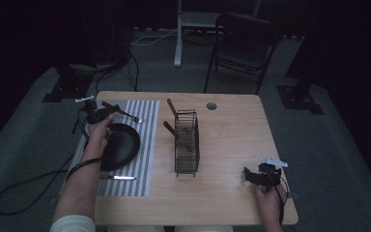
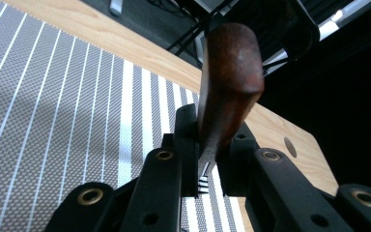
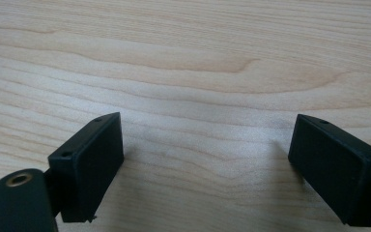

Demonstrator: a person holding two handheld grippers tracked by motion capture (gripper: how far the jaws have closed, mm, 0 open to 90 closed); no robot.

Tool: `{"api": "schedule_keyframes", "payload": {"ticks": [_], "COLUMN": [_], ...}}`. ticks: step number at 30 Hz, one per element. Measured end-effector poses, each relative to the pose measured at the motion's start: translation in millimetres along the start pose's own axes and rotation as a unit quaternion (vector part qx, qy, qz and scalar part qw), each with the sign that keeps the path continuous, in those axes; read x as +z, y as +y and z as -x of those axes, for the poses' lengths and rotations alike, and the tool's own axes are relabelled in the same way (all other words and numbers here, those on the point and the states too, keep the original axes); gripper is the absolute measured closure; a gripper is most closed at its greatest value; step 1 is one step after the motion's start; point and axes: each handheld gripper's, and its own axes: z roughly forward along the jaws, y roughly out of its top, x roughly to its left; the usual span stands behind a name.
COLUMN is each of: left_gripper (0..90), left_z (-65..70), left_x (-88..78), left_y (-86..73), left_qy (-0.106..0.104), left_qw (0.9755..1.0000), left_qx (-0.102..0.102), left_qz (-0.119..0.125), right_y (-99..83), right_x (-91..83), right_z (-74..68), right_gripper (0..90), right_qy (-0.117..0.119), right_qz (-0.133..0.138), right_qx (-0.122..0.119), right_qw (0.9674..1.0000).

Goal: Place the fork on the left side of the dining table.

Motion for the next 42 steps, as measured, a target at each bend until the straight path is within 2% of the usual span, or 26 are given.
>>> {"api": "schedule_keyframes", "payload": {"ticks": [3,4,12,14,16,17,18,20,22,25,27,28,29,31,33,35,37,39,42], "left_gripper": [78.8,77.7,78.2,78.2,75.0,65.6,60.7,60.4,52.1,52.0,45.1,45.0,44.0,34.8,29.8,29.7,29.6,26.8,26.7], "left_z": [-3.8,-4.1,-2.1,-2.9,-5.7,-6.9,-8.1,-11.2,-12.2,-11.5,-9.3,-8.6,-8.4,-8.1,-6.2,-4.2,-2.2,-0.7,2.5], "left_x": [-0.1,0.0,-1.4,-0.1,1.4,3.1,4.0,5.2,7.1,9.3,11.0,11.8,12.7,13.9,16.1,16.6,18.0,18.8,17.7], "left_y": [-1.6,-1.5,-0.9,-0.8,-1.4,-1.9,-3.1,-5.2,-6.4,-6.7,-6.0,-5.7,-5.6,-5.5,-6.6,-7.1,-7.2,-7.0,-7.2], "left_qy": [0.006,0.016,0.015,0.015,0.028,0.047,0.064,0.078,0.095,0.114,0.138,0.143,0.143,0.146,0.155,0.157,0.166,0.167,0.173], "left_qw": [1.0,0.9998,0.9999,0.9998,0.9994,0.9986,0.9975,0.9963,0.9945,0.9921,0.9886,0.9875,0.9875,0.9867,0.9849,0.984,0.9815,0.9819,0.9804], "left_qx": [-0.008,-0.006,-0.001,-0.012,-0.017,-0.01,-0.003,0.001,-0.001,0.007,0.021,0.025,0.027,0.03,0.046,0.059,0.068,0.064,0.073], "left_qz": [0.0,-0.003,-0.003,-0.004,-0.013,-0.023,-0.03,-0.036,-0.043,-0.051,-0.058,-0.06,-0.06,-0.064,-0.06,-0.059,-0.066,-0.062,-0.061], "right_y": [0.0,0.0,0.0,0.0,0.0,0.0,0.0,0.0,0.0,0.0,0.0,0.0,0.0,0.0,0.0,0.0,0.0,0.0,0.0], "right_x": [0.0,0.0,0.0,0.0,0.0,0.0,0.0,0.0,0.0,0.0,0.0,0.0,0.0,0.0,0.0,0.0,0.0,0.0,0.0], "right_z": [0.0,0.0,0.0,-0.1,-0.1,0.0,-0.1,0.0,0.0,0.0,0.0,-0.1,-0.1,0.0,0.0,0.0,0.0,0.0,0.0], "right_gripper": [12.0,11.9,12.0,12.0,12.0,12.0,11.9,12.0,11.9,12.0,12.0,11.9,12.0,12.0,12.0,12.0,11.9,12.0,12.0], "right_qy": [0.0,0.0,0.0,0.0,0.0,0.0,0.0,0.0,0.0,0.0,0.0,0.0,0.0,0.0,0.0,0.0,0.0,0.0,0.0], "right_qz": [0.0,0.0,0.0,0.0,0.0,0.0,0.0,0.0,0.0,0.0,0.0,0.0,0.0,0.0,0.0,0.0,0.0,0.0,0.0], "right_qx": [0.0,0.0,0.0,0.0,0.0,0.0,0.0,0.0,0.0,0.0,0.0,0.0,0.0,0.0,0.0,0.0,0.0,0.0,0.0], "right_qw": [1.0,1.0,1.0,1.0,1.0,1.0,1.0,1.0,1.0,1.0,1.0,1.0,1.0,1.0,1.0,1.0,1.0,1.0,1.0]}}
